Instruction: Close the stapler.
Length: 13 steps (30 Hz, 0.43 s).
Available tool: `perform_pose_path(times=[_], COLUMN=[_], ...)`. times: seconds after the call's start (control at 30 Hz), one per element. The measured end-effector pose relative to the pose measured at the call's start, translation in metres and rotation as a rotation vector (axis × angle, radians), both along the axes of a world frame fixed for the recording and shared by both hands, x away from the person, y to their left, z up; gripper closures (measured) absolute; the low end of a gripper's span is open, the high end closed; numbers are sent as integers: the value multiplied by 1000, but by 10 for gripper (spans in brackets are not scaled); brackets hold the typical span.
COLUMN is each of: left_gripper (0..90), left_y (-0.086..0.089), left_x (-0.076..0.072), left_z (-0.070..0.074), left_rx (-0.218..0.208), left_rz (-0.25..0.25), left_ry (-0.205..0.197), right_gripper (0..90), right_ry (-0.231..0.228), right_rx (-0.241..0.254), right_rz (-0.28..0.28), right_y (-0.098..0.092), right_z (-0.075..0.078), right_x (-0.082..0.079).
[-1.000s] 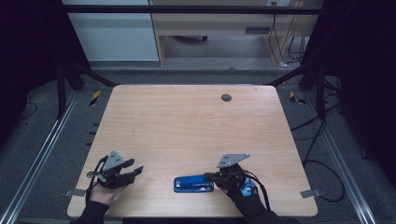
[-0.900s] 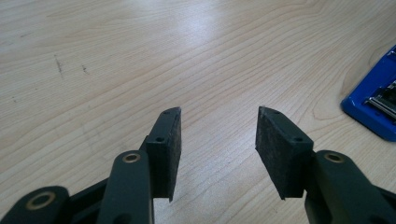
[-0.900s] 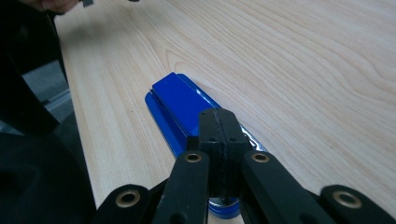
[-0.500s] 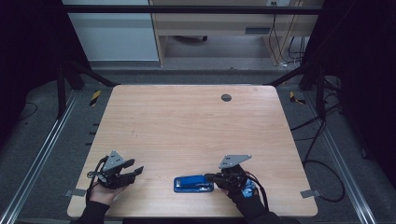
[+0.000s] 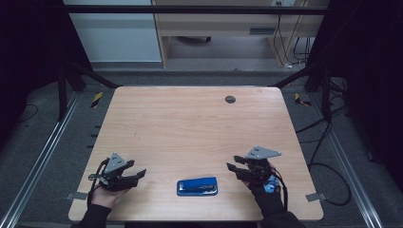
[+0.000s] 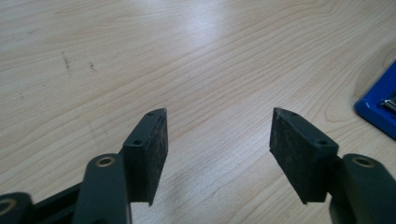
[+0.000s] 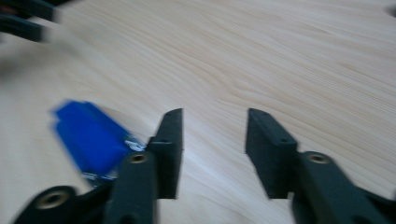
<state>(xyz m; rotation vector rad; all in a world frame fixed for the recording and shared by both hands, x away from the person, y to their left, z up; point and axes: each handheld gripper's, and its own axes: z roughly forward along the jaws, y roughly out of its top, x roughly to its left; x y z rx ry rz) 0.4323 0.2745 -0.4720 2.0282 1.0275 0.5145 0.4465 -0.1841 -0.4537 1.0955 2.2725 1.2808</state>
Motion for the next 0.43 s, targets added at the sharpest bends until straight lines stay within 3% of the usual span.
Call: perform_pose_path(times=[0.17,0.43], left_gripper=[330,267], left_y=[3,10], left_x=[2,8], left_z=[-2,-4], left_rx=[5,18], left_rz=[17,71], left_ry=[2,16], right_gripper=[343,270], right_ry=[15,33], right_rx=[-36,-108], right_rz=[-117,-212], right_y=[-27,-58], right_z=[-13,-24], right_x=[11,21])
